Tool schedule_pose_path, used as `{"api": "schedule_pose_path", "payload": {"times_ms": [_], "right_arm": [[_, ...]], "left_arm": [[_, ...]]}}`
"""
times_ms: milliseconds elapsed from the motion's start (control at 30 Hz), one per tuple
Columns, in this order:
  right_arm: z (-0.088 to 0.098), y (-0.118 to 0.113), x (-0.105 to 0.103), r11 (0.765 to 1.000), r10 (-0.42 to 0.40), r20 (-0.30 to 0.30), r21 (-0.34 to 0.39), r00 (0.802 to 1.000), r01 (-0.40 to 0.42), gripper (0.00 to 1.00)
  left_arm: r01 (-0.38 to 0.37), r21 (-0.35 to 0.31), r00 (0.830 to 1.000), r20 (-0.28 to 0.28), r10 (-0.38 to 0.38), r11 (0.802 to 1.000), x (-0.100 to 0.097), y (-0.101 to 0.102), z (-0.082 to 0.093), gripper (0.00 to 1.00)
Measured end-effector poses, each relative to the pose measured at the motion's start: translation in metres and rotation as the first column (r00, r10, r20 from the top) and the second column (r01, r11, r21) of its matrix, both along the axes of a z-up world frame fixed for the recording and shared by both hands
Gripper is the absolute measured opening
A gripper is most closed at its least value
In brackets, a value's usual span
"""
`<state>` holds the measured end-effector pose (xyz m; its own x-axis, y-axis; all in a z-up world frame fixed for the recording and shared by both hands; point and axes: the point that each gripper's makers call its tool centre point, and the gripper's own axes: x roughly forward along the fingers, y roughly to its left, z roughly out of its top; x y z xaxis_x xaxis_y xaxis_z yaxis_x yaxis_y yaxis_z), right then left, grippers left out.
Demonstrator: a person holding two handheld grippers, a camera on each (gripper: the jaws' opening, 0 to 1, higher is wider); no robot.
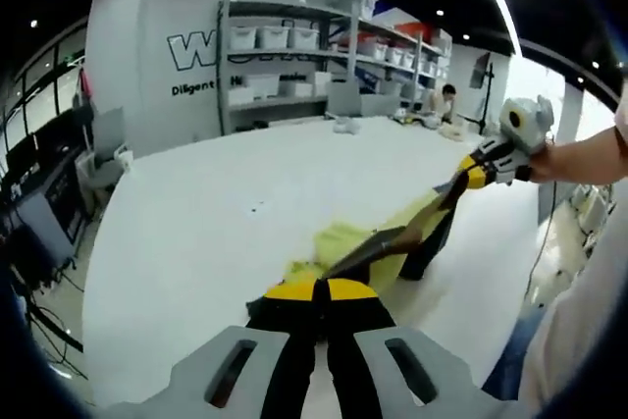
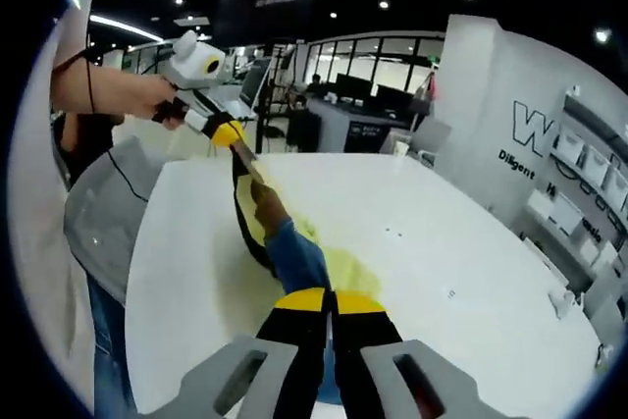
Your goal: Fold the garment on the visible template until the final outline fits inside the template.
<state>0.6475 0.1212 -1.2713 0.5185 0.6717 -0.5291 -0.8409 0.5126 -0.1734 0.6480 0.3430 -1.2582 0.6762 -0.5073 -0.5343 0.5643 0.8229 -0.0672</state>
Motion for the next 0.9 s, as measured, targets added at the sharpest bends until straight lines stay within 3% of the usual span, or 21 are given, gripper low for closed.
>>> {"api": "schedule_pose_path", "payload": {"times_ms": [167,267,367,467,600,667,733,833,900], "right_arm": [[-0.041,0.003,-0.003,1.000,-0.019,-0.040,-0.016,0.999,0.018,0.01],[-0.057,0.003,-0.007,0.999,-0.026,-0.061,-0.044,0.998,0.024,0.11],[-0.059,0.007,-0.015,0.999,-0.006,-0.062,-0.032,0.998,0.004,0.13],[-0.064,0.016,-0.023,0.999,0.037,-0.083,-0.028,0.996,-0.039,0.12],[-0.076,0.028,-0.017,0.999,0.035,-0.123,-0.017,0.992,-0.037,0.12],[-0.083,0.038,-0.016,1.000,0.016,-0.167,0.007,0.986,-0.015,0.17],[-0.093,0.042,-0.016,0.999,0.015,-0.167,-0.037,0.986,-0.022,0.19],[-0.104,0.052,-0.020,1.000,-0.013,-0.208,-0.021,0.978,0.009,0.26],[-0.115,0.053,-0.024,0.997,-0.029,-0.204,-0.070,0.979,0.015,0.32]], "left_arm": [[-0.009,0.006,0.999,-0.041,0.009,1.000,-0.001,-0.004,-0.019,0.04],[-0.006,0.015,0.999,-0.053,0.006,1.000,-0.001,-0.006,-0.024,0.04],[-0.001,0.024,0.998,-0.060,0.003,1.000,-0.002,-0.006,-0.026,0.04],[0.003,0.032,0.998,-0.060,-0.001,0.999,-0.002,-0.006,-0.025,0.04],[-0.001,0.034,0.999,-0.053,0.003,0.999,0.000,-0.001,-0.020,0.04],[-0.005,0.031,0.999,-0.046,0.007,1.000,0.000,0.001,-0.014,0.04],[-0.008,0.031,0.999,-0.040,0.009,1.000,0.000,0.002,-0.009,0.04],[-0.011,0.031,0.999,-0.031,0.012,0.999,0.000,0.004,-0.003,0.04],[-0.012,0.033,1.000,-0.028,0.013,0.999,0.000,0.004,-0.002,0.04]]}}
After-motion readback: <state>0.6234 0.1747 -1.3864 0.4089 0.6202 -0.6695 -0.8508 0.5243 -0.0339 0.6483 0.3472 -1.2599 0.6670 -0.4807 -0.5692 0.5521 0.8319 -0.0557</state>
